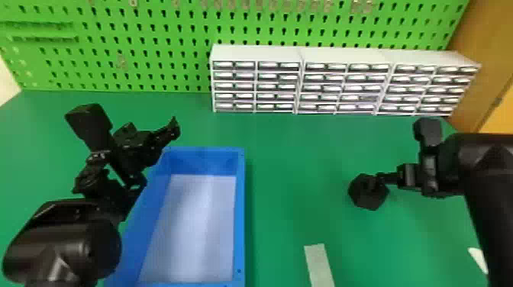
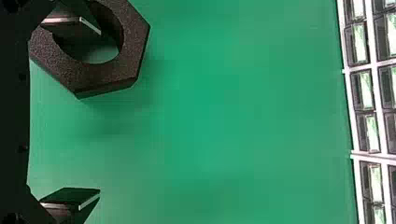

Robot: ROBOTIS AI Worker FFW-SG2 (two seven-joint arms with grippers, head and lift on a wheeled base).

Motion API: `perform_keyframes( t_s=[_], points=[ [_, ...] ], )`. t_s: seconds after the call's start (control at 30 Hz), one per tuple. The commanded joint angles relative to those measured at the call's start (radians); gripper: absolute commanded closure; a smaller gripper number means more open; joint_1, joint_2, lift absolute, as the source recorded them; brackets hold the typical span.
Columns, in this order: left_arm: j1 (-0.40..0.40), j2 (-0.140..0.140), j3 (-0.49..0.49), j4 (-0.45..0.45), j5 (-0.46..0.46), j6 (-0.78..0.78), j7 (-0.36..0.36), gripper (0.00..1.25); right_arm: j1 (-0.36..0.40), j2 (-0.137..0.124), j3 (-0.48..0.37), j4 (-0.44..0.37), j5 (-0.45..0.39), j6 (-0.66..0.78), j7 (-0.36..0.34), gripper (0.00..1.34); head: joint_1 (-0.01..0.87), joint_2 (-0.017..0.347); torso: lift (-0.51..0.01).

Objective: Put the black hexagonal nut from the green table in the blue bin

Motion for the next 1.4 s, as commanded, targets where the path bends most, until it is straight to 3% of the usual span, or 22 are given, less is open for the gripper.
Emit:
perform_keyframes(
  t_s=[0.0,1.37],
  points=[
    [-0.001,0.000,0.000,0.000,0.000,0.000,-0.001,0.12,0.000,0.000,0.000,0.006,0.000,-0.005,0.000,0.11,0.692,0.009,-0.097],
    [-0.004,0.000,-0.003,0.000,0.000,0.000,-0.002,0.12,-0.011,0.012,0.003,0.108,0.006,-0.109,0.000,0.11,0.692,0.009,-0.097]
  ],
)
